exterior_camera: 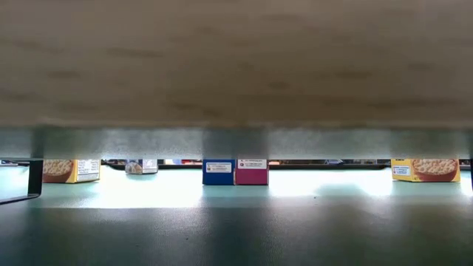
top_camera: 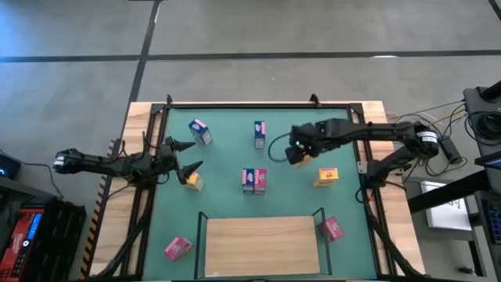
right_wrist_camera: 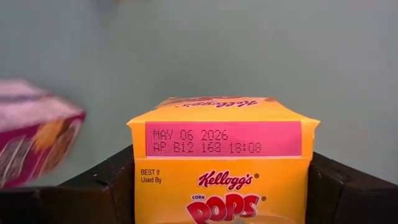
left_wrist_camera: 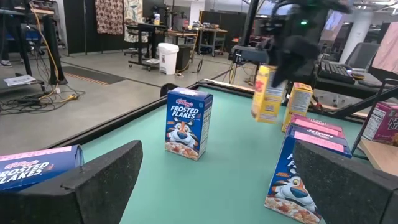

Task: Stack cereal on shelf
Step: Put the top yellow cereal box on the shelf

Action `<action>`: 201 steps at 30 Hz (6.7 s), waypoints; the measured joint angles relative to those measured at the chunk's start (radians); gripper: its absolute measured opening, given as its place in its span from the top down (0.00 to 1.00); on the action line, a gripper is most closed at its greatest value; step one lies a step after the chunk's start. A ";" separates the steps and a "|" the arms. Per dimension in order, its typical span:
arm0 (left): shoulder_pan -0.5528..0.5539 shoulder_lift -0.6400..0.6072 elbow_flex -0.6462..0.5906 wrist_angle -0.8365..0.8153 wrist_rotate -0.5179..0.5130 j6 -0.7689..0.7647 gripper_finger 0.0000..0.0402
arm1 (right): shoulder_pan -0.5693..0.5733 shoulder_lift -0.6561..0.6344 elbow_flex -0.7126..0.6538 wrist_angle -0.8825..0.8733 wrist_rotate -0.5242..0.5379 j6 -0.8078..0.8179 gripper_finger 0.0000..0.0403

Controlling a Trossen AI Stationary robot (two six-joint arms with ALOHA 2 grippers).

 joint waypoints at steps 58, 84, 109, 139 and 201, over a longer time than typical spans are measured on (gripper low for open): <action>0.000 0.000 0.000 0.000 0.000 0.000 0.01 | 0.605 0.375 0.478 -0.240 -0.045 0.881 0.31; 0.000 0.004 0.000 -0.001 0.000 0.000 0.01 | 0.653 0.488 0.603 -0.295 -0.053 0.751 0.27; 0.000 0.015 0.000 0.000 0.000 0.000 0.01 | 0.756 0.730 0.980 -0.494 -0.064 0.994 0.27; 0.000 0.018 0.000 0.000 0.000 0.000 0.01 | 0.859 0.727 0.965 -0.450 -0.105 1.245 0.27; 0.000 0.018 0.000 0.000 0.000 0.000 0.01 | 0.798 0.705 0.982 -0.496 -0.030 1.131 0.04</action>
